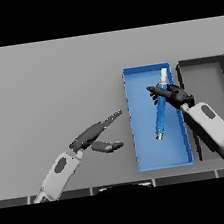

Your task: Pick up the blue pipe and place it into the blue bin.

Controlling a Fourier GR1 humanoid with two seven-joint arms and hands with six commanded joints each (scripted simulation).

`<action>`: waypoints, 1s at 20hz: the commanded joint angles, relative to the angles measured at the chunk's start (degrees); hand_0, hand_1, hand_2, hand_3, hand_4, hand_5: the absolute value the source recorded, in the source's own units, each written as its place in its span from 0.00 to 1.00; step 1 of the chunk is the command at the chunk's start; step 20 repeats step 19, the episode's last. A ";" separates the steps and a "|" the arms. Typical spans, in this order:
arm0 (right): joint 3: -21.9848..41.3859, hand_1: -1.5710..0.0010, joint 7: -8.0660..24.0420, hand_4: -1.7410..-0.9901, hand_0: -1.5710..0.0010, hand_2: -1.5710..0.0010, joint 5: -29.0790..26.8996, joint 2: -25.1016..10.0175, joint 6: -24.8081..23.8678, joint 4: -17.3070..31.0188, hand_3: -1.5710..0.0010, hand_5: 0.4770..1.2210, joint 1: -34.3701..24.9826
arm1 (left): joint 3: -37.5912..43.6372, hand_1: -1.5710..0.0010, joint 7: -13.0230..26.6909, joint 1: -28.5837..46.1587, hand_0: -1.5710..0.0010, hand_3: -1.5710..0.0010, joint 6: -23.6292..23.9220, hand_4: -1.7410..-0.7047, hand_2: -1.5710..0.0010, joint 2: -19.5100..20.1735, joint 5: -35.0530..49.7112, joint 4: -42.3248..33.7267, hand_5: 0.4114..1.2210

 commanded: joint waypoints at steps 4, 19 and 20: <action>5.51 0.88 -0.09 0.72 0.87 0.89 4.53 -3.66 2.62 -3.43 0.93 0.66 -1.64 | 0.39 1.00 0.18 0.19 1.00 1.00 0.01 0.88 1.00 0.41 0.89 -1.20 0.08; 9.53 0.99 -0.03 0.74 0.99 0.99 4.64 -5.37 1.71 -4.32 0.99 0.39 -3.73 | -0.55 1.00 -1.07 1.92 1.00 1.00 0.15 0.88 1.00 1.37 -0.61 -1.98 0.08; 9.53 0.99 -0.03 0.74 0.99 0.99 4.64 -5.37 1.71 -4.32 0.99 0.39 -3.73 | -0.55 1.00 -1.07 1.92 1.00 1.00 0.15 0.88 1.00 1.37 -0.61 -1.98 0.08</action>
